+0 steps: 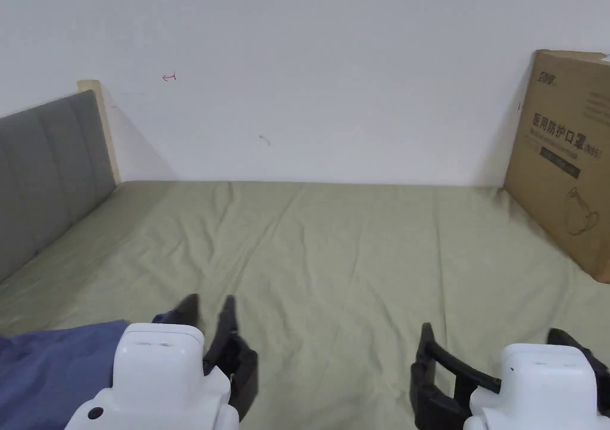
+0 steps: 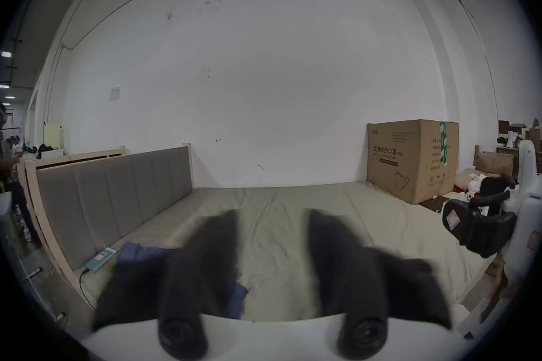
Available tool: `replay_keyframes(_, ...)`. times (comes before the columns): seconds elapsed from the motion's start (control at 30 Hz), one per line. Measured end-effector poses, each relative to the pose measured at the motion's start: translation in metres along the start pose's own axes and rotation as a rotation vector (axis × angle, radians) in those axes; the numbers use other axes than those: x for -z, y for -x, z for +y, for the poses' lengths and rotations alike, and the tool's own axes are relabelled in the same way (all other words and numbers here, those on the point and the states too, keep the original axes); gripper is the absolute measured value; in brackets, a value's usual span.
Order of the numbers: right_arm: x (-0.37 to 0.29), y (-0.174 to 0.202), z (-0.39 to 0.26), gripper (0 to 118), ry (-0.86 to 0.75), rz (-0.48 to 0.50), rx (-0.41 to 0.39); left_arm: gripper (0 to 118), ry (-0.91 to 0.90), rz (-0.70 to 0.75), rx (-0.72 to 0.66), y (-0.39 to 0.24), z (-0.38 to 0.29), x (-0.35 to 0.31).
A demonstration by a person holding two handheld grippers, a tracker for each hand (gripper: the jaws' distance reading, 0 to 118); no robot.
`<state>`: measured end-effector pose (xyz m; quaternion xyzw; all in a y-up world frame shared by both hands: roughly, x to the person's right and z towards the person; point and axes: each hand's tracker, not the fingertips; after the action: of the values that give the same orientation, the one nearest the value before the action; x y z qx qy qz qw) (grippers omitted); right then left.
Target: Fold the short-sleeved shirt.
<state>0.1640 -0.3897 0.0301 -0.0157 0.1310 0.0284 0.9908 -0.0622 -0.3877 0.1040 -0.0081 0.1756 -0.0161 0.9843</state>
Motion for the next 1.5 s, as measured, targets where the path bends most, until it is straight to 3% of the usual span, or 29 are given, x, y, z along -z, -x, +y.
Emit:
replay_keyframes(0.03, -0.002, 0.002, -0.002, 64, -0.007, -0.04, -0.003, 3, 0.007, 0.007, -0.003, -0.001, 0.0, 0.001)
replay_keyframes(0.07, -0.002, 0.005, -0.002, 30, -0.036, -0.094, -0.026, 3, 0.006, 0.009, -0.007, 0.0, -0.001, 0.0)
replay_keyframes(0.1, -0.001, 0.007, -0.003, 16, -0.058, -0.129, -0.062, 2, 0.011, 0.007, -0.01, 0.001, 0.0, -0.001)
replay_keyframes(0.17, 0.0, 0.005, 0.001, 16, -0.041, -0.084, -0.079, 0, 0.012, 0.003, 0.002, 0.001, 0.0, -0.001)
replay_keyframes(0.23, 0.002, 0.005, -0.001, 0, -0.03, -0.04, -0.051, 0, -0.001, 0.007, -0.007, 0.001, -0.001, -0.002)
replay_keyframes(0.33, 0.004, 0.006, 0.001, 0, -0.028, -0.039, -0.051, 0, 0.006, -0.009, -0.062, 0.005, 0.001, -0.001)
replay_keyframes(0.43, 0.008, 0.011, 0.004, 0, -0.023, -0.019, -0.055, 0, 0.021, 0.036, -0.032, 0.011, 0.001, 0.001)
replay_keyframes(0.57, 0.018, 0.032, 0.012, 0, -0.007, 0.127, -0.019, 0, 0.034, 0.136, -0.061, 0.038, 0.004, -0.011)
replay_keyframes(0.77, 0.019, 0.096, 0.012, 0, 0.0, 0.379, -0.045, 0, 0.063, 0.383, -0.054, 0.093, 0.004, -0.052)
replay_keyframes(0.93, 0.011, 0.13, 0.006, 0, 0.009, 0.482, -0.075, 0, 0.091, 0.465, -0.062, 0.119, 0.0, -0.07)
replay_keyframes(1.2, 0.02, 0.125, -0.002, 0, 0.057, 0.454, -0.065, 0, 0.242, 0.403, -0.079, 0.139, -0.034, -0.023)
replay_keyframes(1.43, 0.042, 0.123, -0.021, 0, 0.143, 0.417, -0.067, 0, 0.642, 0.228, -0.142, 0.194, -0.123, 0.108)
replay_keyframes(1.47, 0.045, 0.124, -0.025, 0, 0.156, 0.409, -0.078, 7, 0.668, 0.218, -0.174, 0.197, -0.134, 0.123)
replay_keyframes(1.5, 0.049, 0.125, -0.029, 0, 0.172, 0.405, -0.089, 25, 0.707, 0.199, -0.202, 0.201, -0.143, 0.137)
